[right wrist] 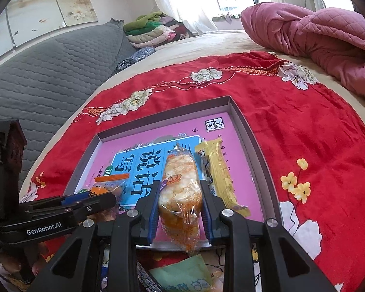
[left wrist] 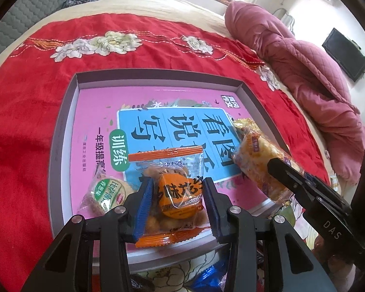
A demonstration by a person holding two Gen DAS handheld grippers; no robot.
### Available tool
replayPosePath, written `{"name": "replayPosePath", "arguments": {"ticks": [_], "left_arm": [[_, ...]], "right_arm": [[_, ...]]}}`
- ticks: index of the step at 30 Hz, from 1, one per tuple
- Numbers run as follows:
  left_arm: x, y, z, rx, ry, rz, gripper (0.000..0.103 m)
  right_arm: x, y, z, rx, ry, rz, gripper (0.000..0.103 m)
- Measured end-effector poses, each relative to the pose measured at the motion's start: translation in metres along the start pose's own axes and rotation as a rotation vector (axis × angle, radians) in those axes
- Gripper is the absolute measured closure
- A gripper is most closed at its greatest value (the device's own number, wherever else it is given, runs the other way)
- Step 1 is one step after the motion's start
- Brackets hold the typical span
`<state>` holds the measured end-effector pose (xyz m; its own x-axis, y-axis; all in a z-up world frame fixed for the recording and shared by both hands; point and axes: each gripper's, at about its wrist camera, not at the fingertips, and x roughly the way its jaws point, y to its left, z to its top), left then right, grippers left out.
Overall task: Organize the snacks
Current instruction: 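Lower the puffed-rice bar beside the gold bar while the left gripper sets the pastry bag in the box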
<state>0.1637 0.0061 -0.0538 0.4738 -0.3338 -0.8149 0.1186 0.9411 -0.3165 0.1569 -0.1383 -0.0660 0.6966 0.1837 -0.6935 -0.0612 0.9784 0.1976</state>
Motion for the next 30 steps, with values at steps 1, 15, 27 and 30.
{"name": "replayPosePath", "arguments": {"ticks": [1,15,27,30], "left_arm": [[0.000,0.000,0.000,0.000,0.000,0.000,0.060],[-0.001,0.001,0.001,-0.005,0.006,-0.010,0.060],[-0.003,0.000,0.002,0.000,0.006,-0.018,0.049],[-0.006,0.000,0.003,0.000,-0.001,-0.022,0.046]], "right_arm": [[0.000,-0.001,0.000,0.001,0.002,-0.005,0.073],[-0.001,-0.004,-0.002,-0.014,0.011,-0.055,0.072],[-0.009,-0.006,-0.002,-0.002,0.005,-0.052,0.069],[-0.012,-0.006,-0.001,-0.004,-0.003,-0.056,0.069]]}}
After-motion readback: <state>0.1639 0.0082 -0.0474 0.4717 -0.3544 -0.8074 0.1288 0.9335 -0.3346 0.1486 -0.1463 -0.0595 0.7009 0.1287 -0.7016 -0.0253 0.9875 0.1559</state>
